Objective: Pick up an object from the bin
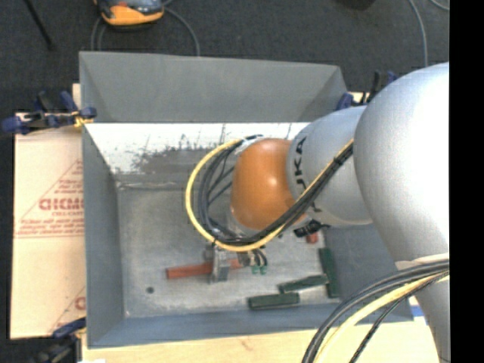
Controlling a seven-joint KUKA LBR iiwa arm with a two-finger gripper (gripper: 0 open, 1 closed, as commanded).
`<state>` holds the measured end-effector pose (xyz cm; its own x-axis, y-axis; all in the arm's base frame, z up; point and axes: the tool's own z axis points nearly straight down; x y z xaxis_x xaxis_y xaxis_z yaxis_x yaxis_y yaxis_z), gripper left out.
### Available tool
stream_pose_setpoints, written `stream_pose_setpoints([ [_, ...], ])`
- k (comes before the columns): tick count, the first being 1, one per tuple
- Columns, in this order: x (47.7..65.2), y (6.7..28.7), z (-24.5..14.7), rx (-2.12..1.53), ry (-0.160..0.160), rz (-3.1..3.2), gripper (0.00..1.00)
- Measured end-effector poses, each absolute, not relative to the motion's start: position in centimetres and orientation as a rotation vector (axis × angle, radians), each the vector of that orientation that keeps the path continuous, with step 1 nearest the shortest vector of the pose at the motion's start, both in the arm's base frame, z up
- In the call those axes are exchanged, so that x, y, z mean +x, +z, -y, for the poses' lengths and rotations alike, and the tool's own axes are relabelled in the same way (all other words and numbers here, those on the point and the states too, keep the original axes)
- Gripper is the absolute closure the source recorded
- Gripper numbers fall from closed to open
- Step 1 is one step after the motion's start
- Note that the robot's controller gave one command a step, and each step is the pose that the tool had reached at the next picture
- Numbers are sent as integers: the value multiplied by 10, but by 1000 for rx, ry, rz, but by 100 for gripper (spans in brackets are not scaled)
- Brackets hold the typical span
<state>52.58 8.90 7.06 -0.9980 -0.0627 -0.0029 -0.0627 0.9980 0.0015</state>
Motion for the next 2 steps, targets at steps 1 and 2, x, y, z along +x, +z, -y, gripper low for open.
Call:
stream_pose_setpoints([
  [1,526,70,-89,-98,3,-3137,100],
  [2,570,213,-81,-57,1,-3135,100],
])
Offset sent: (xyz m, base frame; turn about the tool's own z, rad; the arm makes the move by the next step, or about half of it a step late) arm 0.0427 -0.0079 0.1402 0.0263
